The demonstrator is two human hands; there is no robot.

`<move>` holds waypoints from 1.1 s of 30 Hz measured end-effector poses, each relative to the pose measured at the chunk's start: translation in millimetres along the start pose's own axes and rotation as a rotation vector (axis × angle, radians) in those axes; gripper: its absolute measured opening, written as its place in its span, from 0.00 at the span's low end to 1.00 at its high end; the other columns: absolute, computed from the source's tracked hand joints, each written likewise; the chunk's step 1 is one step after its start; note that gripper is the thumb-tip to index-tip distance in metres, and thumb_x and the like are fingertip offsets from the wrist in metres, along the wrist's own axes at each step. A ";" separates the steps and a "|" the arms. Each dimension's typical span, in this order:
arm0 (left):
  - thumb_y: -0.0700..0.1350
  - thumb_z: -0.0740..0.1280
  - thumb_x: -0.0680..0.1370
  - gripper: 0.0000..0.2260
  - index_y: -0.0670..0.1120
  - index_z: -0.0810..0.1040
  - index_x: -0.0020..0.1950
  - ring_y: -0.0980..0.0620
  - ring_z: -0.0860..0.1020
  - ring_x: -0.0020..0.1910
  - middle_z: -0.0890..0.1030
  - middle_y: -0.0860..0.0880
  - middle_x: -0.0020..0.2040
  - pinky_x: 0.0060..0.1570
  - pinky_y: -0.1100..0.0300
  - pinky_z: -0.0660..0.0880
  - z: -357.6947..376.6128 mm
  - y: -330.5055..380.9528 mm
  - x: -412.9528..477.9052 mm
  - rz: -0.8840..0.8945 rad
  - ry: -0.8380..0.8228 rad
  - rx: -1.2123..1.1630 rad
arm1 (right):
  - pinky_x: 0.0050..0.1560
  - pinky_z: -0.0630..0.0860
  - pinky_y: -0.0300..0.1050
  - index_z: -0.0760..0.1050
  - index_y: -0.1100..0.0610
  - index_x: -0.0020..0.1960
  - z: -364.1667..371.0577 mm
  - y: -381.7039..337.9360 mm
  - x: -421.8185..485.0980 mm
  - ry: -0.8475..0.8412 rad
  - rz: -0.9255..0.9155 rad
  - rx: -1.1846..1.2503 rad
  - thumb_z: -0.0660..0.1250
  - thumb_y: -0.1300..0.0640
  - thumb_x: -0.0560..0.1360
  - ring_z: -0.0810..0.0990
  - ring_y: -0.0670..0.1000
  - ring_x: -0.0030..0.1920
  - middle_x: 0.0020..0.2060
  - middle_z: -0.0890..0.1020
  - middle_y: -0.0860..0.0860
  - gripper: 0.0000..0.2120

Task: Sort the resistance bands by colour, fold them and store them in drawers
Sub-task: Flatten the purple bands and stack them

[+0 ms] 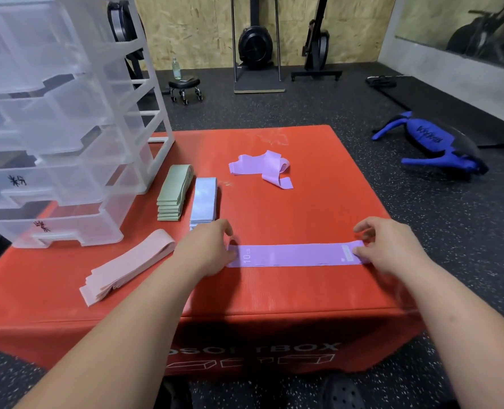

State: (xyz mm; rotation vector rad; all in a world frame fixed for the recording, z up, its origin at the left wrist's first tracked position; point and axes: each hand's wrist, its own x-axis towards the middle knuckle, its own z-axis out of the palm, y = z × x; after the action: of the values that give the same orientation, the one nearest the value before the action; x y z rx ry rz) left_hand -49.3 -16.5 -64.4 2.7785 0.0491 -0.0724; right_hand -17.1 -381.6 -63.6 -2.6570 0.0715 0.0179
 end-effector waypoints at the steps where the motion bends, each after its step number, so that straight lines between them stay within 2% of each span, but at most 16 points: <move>1: 0.53 0.72 0.73 0.16 0.56 0.76 0.60 0.48 0.82 0.47 0.84 0.53 0.45 0.48 0.50 0.81 -0.8 -1.2 1.3 0.005 0.006 -0.001 | 0.55 0.80 0.47 0.80 0.45 0.51 -1.3 -1.0 1.8 0.013 -0.011 -0.002 0.81 0.57 0.65 0.84 0.49 0.45 0.45 0.85 0.43 0.18; 7: 0.55 0.74 0.76 0.12 0.56 0.77 0.56 0.53 0.80 0.44 0.82 0.56 0.39 0.44 0.52 0.79 -8.0 -3.2 12.7 0.072 0.132 -0.089 | 0.56 0.79 0.51 0.81 0.45 0.54 3.7 -30.2 21.3 0.122 -0.136 -0.007 0.79 0.52 0.72 0.83 0.52 0.48 0.47 0.84 0.46 0.12; 10: 0.52 0.73 0.77 0.09 0.55 0.78 0.55 0.54 0.79 0.43 0.82 0.57 0.38 0.43 0.53 0.78 -10.0 1.6 21.2 0.101 0.171 -0.124 | 0.56 0.78 0.50 0.81 0.43 0.56 17.3 -53.6 35.9 0.089 -0.216 -0.014 0.77 0.48 0.74 0.82 0.52 0.50 0.51 0.82 0.47 0.12; 13: 0.50 0.72 0.77 0.09 0.55 0.79 0.56 0.53 0.79 0.46 0.83 0.58 0.41 0.45 0.53 0.77 -8.6 6.1 30.4 0.124 0.203 -0.118 | 0.63 0.76 0.52 0.79 0.42 0.63 34.1 -75.7 53.9 0.014 -0.321 -0.047 0.74 0.44 0.75 0.80 0.53 0.58 0.60 0.80 0.46 0.17; 17: 0.50 0.71 0.78 0.09 0.54 0.80 0.59 0.53 0.77 0.51 0.83 0.57 0.46 0.48 0.55 0.74 -2.1 12.6 45.8 0.195 0.251 -0.109 | 0.75 0.67 0.55 0.73 0.43 0.74 57.0 -99.6 81.1 -0.073 -0.397 -0.129 0.70 0.40 0.78 0.66 0.55 0.74 0.74 0.71 0.46 0.26; 22: 0.51 0.71 0.78 0.10 0.54 0.80 0.60 0.49 0.75 0.54 0.82 0.55 0.48 0.54 0.50 0.75 4.6 16.7 61.0 0.284 0.263 -0.054 | 0.79 0.58 0.60 0.64 0.41 0.80 81.6 -120.8 109.6 -0.133 -0.344 -0.240 0.62 0.33 0.80 0.54 0.58 0.82 0.82 0.61 0.48 0.31; 25: 0.51 0.70 0.78 0.10 0.54 0.81 0.59 0.48 0.75 0.53 0.82 0.55 0.49 0.54 0.49 0.75 6.3 14.7 68.0 0.309 0.270 -0.041 | 0.80 0.55 0.60 0.62 0.44 0.81 90.1 -127.4 121.4 -0.140 -0.310 -0.305 0.57 0.32 0.81 0.54 0.58 0.82 0.82 0.61 0.47 0.32; 27: 0.51 0.70 0.78 0.10 0.54 0.81 0.59 0.49 0.75 0.52 0.82 0.55 0.49 0.54 0.49 0.75 6.0 15.4 71.2 0.313 0.274 -0.040 | 0.79 0.57 0.59 0.64 0.47 0.80 90.6 -128.4 125.8 -0.111 -0.308 -0.303 0.56 0.35 0.82 0.57 0.57 0.80 0.80 0.65 0.47 0.30; 31: 0.51 0.71 0.78 0.09 0.54 0.81 0.58 0.49 0.75 0.52 0.82 0.56 0.48 0.53 0.49 0.75 5.6 15.8 75.6 0.300 0.278 -0.054 | 0.71 0.69 0.53 0.76 0.48 0.73 74.4 -126.6 125.0 -0.006 -0.351 -0.116 0.67 0.46 0.81 0.71 0.54 0.71 0.69 0.79 0.45 0.21; 33: 0.51 0.71 0.78 0.09 0.54 0.81 0.58 0.49 0.75 0.52 0.82 0.56 0.49 0.54 0.49 0.76 5.8 16.6 76.1 0.293 0.276 -0.071 | 0.63 0.74 0.47 0.83 0.48 0.63 59.9 -127.1 118.6 0.085 -0.348 0.043 0.75 0.52 0.76 0.80 0.49 0.61 0.58 0.86 0.44 0.16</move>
State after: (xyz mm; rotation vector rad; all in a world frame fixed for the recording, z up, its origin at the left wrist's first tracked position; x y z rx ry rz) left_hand 27.1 -32.2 -68.2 2.6733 -0.2793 0.3783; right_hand 108.1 -247.1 -60.6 -2.5902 -0.3579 -0.2083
